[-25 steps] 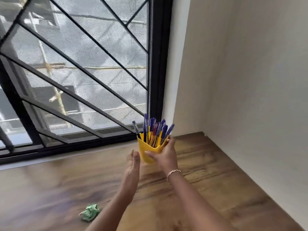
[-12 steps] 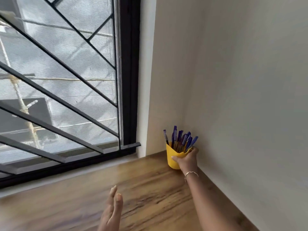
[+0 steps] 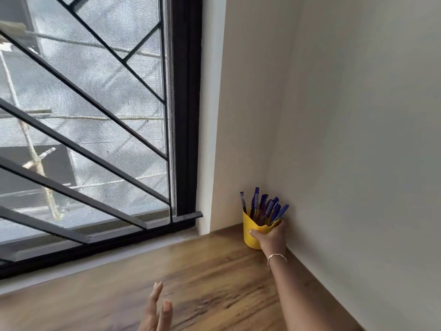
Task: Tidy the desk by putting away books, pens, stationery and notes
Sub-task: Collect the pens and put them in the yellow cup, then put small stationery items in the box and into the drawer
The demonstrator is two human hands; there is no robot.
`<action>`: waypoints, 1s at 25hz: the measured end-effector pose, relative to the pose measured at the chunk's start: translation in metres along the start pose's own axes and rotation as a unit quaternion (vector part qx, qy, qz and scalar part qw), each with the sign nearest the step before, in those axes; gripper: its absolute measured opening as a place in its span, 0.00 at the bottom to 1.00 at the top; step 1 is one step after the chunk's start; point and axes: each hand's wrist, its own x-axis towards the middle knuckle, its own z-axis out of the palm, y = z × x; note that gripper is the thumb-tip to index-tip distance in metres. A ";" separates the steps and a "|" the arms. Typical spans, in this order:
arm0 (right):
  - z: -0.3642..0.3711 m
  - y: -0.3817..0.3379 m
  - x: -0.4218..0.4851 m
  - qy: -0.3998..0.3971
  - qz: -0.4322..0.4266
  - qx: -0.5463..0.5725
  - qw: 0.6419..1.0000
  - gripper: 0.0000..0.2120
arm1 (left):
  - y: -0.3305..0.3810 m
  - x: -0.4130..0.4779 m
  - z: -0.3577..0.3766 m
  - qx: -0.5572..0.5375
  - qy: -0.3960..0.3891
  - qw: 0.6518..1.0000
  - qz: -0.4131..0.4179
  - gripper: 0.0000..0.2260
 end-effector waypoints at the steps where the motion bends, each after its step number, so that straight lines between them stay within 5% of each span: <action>1: 0.000 0.000 0.000 -0.003 -0.001 -0.004 1.000 0.42 | -0.003 -0.002 -0.001 0.013 -0.004 1.000 0.003 0.34; 5: -0.004 0.002 -0.003 -0.019 -0.011 -0.015 1.000 0.45 | -0.002 -0.006 -0.009 0.058 -0.016 0.998 -0.006 0.46; 9: -0.011 -0.001 -0.016 -0.018 -0.047 -0.068 0.996 0.49 | 0.008 -0.013 -0.016 0.116 -0.043 0.992 0.000 0.36; 11: -0.017 -0.007 -0.029 -0.006 -0.067 -0.115 0.991 0.49 | 0.002 -0.013 -0.027 0.155 -0.055 0.986 0.037 0.48; 14: -0.025 -0.015 -0.056 -0.009 -0.136 -0.211 0.968 0.47 | -0.012 -0.012 -0.045 0.307 -0.091 0.945 0.071 0.61; 20: -0.028 -0.035 -0.127 -0.112 -0.207 -0.357 0.904 0.43 | -0.010 -0.030 -0.092 0.558 -0.110 0.812 0.132 0.38; 25: -0.020 -0.053 -0.197 -0.189 -0.238 -0.398 0.866 0.39 | 0.013 -0.064 -0.127 0.565 -0.114 0.811 0.106 0.56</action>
